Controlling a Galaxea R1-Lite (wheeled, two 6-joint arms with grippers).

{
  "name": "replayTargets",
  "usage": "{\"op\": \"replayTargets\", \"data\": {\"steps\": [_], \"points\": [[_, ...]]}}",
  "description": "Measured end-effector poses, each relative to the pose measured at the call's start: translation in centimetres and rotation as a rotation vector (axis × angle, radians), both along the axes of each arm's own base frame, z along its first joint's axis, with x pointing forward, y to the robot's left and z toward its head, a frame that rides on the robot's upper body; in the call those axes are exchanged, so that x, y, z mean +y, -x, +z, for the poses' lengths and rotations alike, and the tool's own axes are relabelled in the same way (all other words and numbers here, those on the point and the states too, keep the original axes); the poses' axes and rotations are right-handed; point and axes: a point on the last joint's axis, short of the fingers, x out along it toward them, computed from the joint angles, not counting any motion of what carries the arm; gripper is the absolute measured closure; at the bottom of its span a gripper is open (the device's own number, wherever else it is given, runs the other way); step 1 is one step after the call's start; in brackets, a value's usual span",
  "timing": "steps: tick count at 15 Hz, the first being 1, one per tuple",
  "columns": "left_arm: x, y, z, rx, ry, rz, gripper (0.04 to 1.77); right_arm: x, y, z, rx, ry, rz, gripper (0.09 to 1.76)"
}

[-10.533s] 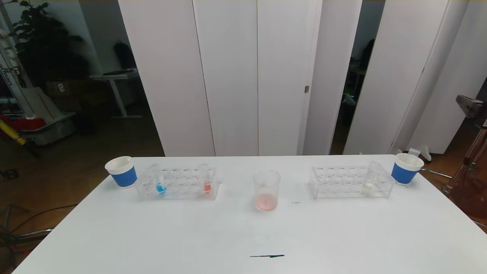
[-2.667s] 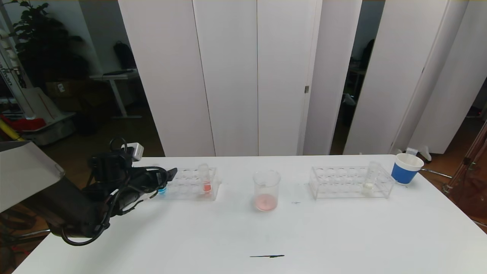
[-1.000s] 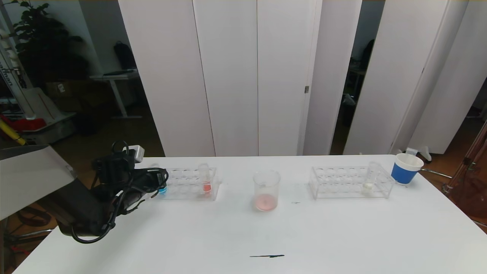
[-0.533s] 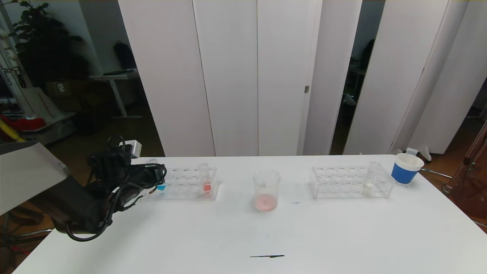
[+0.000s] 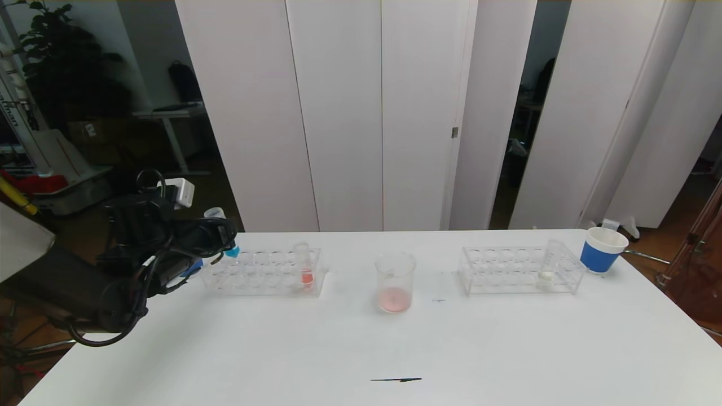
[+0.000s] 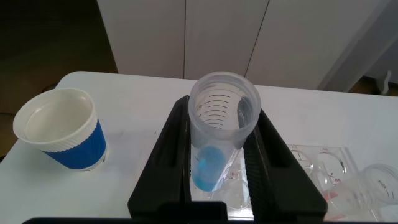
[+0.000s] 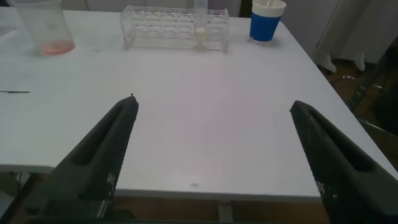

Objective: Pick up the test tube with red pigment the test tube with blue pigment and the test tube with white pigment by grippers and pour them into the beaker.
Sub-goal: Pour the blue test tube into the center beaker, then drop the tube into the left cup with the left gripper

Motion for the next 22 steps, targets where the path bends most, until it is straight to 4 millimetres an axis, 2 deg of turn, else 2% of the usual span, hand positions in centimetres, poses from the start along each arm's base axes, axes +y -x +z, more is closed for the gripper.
{"op": "replayTargets", "data": {"steps": [5, 8, 11, 13, 16, 22], "points": [[-1.3, 1.7, 6.0, -0.046, -0.001, -0.129, 1.24, 0.0, 0.0, 0.0, 0.000, 0.000, 0.000, 0.10], [-4.1, 3.0, 9.5, -0.086, 0.014, -0.324, 1.24, 0.0, 0.0, 0.0, 0.000, 0.000, 0.000, 0.10], [-7.6, 4.0, 11.6, -0.137, 0.012, -0.481, 1.24, 0.0, 0.0, 0.0, 0.000, 0.000, 0.000, 0.10], [-10.0, 4.4, 12.0, -0.167, -0.025, -0.584, 1.24, 0.0, 0.0, 0.0, 0.000, 0.000, 0.000, 0.10], [-12.6, 3.9, 11.6, -0.199, -0.126, -0.692, 1.24, 0.0, 0.0, 0.0, 0.000, 0.000, 0.000, 0.10], [-16.1, 1.0, 9.3, -0.272, -0.307, -0.848, 1.24, 0.0, 0.0, 0.0, 0.000, 0.000, 0.000, 0.10]]}}
